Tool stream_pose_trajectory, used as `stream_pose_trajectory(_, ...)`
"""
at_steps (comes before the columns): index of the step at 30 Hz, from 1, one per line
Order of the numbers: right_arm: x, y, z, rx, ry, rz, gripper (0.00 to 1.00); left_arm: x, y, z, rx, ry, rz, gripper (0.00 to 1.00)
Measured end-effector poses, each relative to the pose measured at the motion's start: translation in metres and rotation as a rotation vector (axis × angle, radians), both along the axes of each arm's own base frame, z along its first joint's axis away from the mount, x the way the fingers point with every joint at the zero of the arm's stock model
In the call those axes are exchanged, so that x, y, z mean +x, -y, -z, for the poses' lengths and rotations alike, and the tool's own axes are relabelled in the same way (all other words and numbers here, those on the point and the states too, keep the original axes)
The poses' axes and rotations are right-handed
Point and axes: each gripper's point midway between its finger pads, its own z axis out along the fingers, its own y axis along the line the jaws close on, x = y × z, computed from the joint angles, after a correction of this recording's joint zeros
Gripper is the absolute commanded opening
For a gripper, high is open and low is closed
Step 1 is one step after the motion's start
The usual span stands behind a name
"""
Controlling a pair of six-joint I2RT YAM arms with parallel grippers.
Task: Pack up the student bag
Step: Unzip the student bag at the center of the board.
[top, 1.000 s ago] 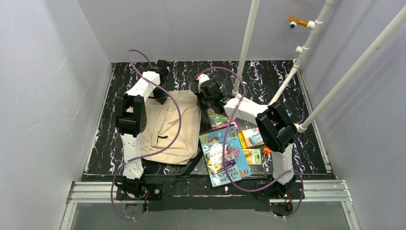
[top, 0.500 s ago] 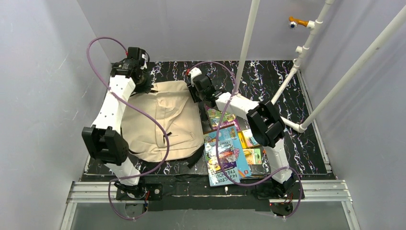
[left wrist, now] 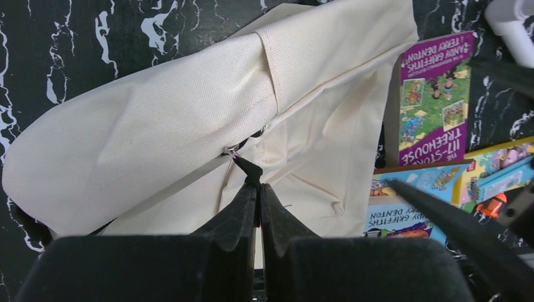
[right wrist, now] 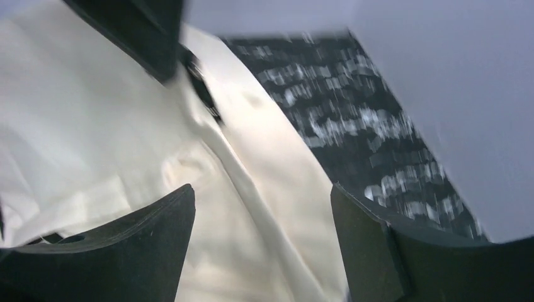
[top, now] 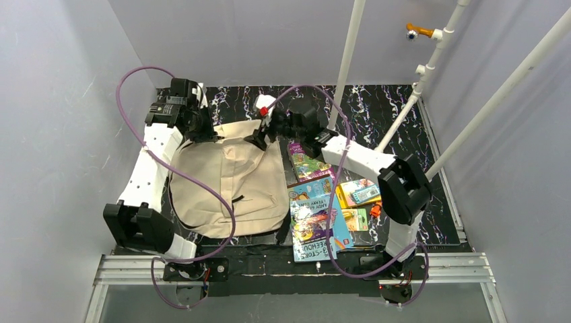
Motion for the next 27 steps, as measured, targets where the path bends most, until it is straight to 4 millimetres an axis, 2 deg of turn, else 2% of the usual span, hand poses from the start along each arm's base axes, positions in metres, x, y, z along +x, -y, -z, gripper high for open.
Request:
stream_pose_trajectory(2,-0.017,-0.024,-0.014,0.08,0.068,-0.115,0.8,-0.004,0.002,-0.007,-0.018,0.02,0.008,0.0)
stream_pose_trajectory(3,-0.027,-0.038,-0.014,0.11,0.091,-0.174,0.79,-0.007,0.004,-0.01,-0.027,0.029,0.01,0.0)
stream_pose_trajectory(5,-0.038,-0.058,-0.005,0.135,0.105,-0.243,0.78,-0.01,0.006,-0.016,-0.043,0.044,0.015,0.0)
stream_pose_trajectory(7,-0.046,-0.078,0.014,0.137,0.109,-0.279,0.77,-0.013,0.008,-0.019,-0.055,0.053,0.018,0.0)
stream_pose_trajectory(8,-0.048,-0.085,0.026,0.128,0.111,-0.285,0.76,-0.015,0.008,-0.019,-0.06,0.053,0.019,0.0)
stream_pose_trajectory(10,-0.049,-0.094,0.036,0.123,0.132,-0.287,0.69,-0.019,0.008,-0.017,-0.064,0.046,0.018,0.0)
stream_pose_trajectory(13,-0.046,-0.103,0.037,0.126,0.17,-0.269,0.66,-0.025,0.008,-0.011,-0.071,0.027,0.011,0.0)
stream_pose_trajectory(16,-0.035,-0.104,0.032,0.141,0.214,-0.209,0.78,-0.029,0.009,-0.016,-0.079,0.041,0.011,0.0)
stream_pose_trajectory(21,-0.032,-0.107,0.018,0.176,0.29,-0.191,0.82,-0.034,0.009,-0.025,-0.088,0.07,0.016,0.0)
stream_pose_trajectory(24,-0.037,-0.109,0.016,0.179,0.324,-0.218,0.76,-0.034,0.01,-0.025,-0.092,0.068,0.019,0.0)
stream_pose_trajectory(27,-0.041,-0.114,0.017,0.19,0.339,-0.243,0.54,-0.035,0.011,-0.026,-0.096,0.067,0.022,0.0)
